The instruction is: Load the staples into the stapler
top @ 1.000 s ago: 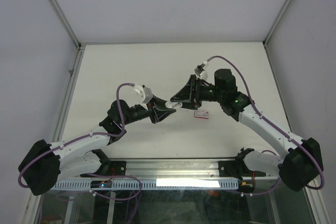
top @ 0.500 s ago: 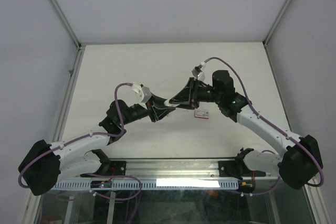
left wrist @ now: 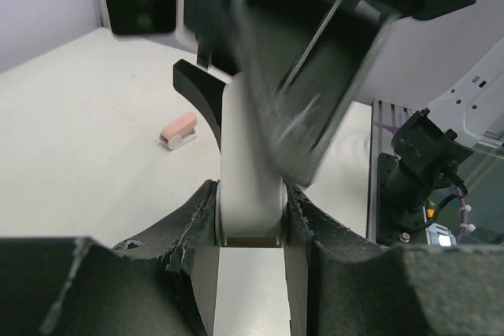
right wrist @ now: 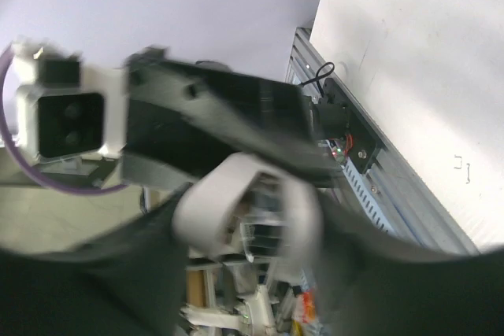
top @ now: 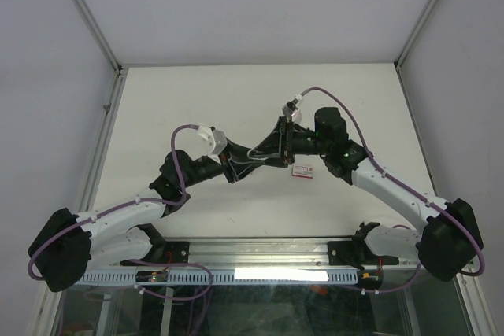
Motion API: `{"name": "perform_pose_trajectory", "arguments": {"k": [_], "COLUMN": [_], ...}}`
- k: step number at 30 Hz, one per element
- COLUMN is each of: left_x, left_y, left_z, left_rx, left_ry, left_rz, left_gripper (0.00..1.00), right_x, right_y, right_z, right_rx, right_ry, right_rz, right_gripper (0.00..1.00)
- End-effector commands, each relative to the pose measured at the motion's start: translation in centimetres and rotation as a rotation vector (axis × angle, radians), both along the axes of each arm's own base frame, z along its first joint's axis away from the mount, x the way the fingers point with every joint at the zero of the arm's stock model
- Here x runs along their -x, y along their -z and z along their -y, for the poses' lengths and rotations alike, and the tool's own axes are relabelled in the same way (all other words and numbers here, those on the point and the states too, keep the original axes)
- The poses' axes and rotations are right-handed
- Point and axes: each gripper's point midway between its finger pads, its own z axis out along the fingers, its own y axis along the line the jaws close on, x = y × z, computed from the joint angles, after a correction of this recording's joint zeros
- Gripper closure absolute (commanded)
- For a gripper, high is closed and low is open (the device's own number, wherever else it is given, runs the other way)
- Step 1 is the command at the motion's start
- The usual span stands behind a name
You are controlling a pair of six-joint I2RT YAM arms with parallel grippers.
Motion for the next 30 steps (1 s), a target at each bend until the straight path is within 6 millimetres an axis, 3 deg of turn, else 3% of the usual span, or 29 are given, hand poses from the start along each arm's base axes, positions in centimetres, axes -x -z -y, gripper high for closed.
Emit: {"name": "perform_pose_trajectory", "arguments": {"k": [1,2,8,9,13,16,25,30], "left_x": [0.2,0.2,0.3,0.3,0.3,0.3,0.3,0.9], "left_y": [-1.8,-1.9,-2.0,-1.9,-1.8,-1.8,-1.7,-1.7], "left_z": [0.1,0.1,0.1,0.1,0.1,0.1,0.1,0.3], "left_rx": [0.038,0.039,0.041,0.041,0.037,0.036,0.032,0.026], "left_ry": [0.010,0.010,0.010,0.012,0.016,0.015,0.015,0.051], "left_rz": [0.076,0.076,0.080,0.080,0.077,0.079,0.080,0.065], "left_gripper": [1.00,1.00,1.00,1.00,1.00,1.00,1.00,1.00], "right_x": [0.3,0.2,0.1,0.1,0.0,-0.2,-1.9,-3.3], "right_y": [-1.3,-1.1,-1.0,-0.9,-1.0,-1.1,-0.2,-0.4], "right_z": [-0.3,-0.3,-0.5,-0.5,-0.6,-0.4,1.4,3.8], "right_rx": [-0.044,-0.039,-0.033,-0.036,-0.055,-0.049,-0.006,0.048], "right_ry": [-0.022,-0.013,-0.014,-0.018,-0.010,0.004,0.096,0.170], "right_rz": [0.026,0.029,0.032,0.026,0.026,0.042,0.032,0.174], "right_gripper": [0.95,1.00,1.00,0.93,0.44,0.25,0.24,0.21]}}
